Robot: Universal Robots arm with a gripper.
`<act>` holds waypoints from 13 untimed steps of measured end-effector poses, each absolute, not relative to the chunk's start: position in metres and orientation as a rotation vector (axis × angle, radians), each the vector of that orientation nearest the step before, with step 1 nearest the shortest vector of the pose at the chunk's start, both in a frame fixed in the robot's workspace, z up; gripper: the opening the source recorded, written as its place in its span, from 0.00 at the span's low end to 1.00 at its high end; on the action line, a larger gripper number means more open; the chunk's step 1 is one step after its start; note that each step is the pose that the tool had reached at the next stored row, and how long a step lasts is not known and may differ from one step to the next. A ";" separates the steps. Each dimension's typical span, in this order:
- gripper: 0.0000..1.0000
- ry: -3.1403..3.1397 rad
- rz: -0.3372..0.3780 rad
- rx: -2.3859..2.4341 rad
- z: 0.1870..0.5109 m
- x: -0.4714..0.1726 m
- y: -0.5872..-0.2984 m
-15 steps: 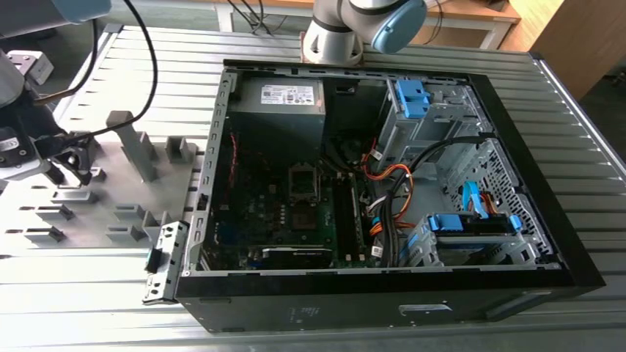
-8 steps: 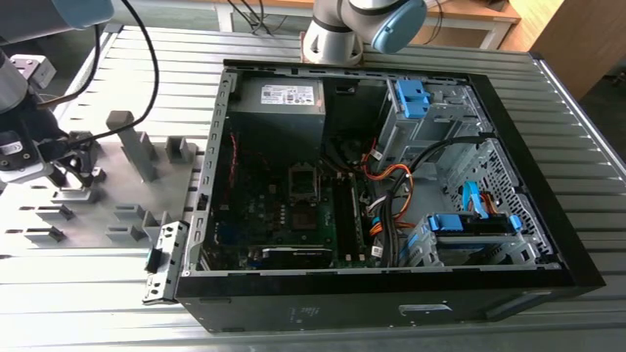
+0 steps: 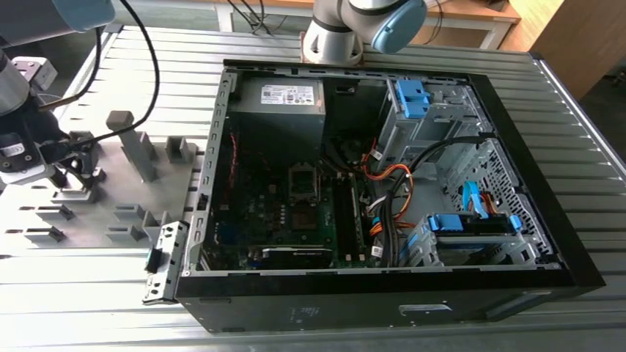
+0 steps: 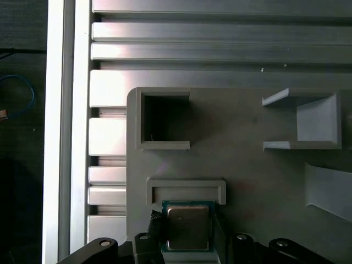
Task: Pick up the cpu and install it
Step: 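Pick up the cpu and move it towards the insertion slot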
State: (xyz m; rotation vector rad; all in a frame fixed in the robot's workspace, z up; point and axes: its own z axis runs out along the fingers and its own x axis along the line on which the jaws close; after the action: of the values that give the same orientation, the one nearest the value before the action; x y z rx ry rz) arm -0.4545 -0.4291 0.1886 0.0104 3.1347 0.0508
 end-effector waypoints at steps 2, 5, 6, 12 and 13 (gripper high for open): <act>0.47 3.134 0.051 0.010 0.188 -0.454 -0.429; 0.47 3.135 0.051 0.010 0.187 -0.455 -0.429; 0.47 3.135 0.051 0.010 0.187 -0.455 -0.429; 0.47 3.135 0.051 0.010 0.187 -0.455 -0.429; 0.47 3.135 0.051 0.010 0.187 -0.455 -0.429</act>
State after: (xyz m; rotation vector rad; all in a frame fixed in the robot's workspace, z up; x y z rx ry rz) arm -0.4545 -0.4291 0.1872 0.0104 3.1347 0.0508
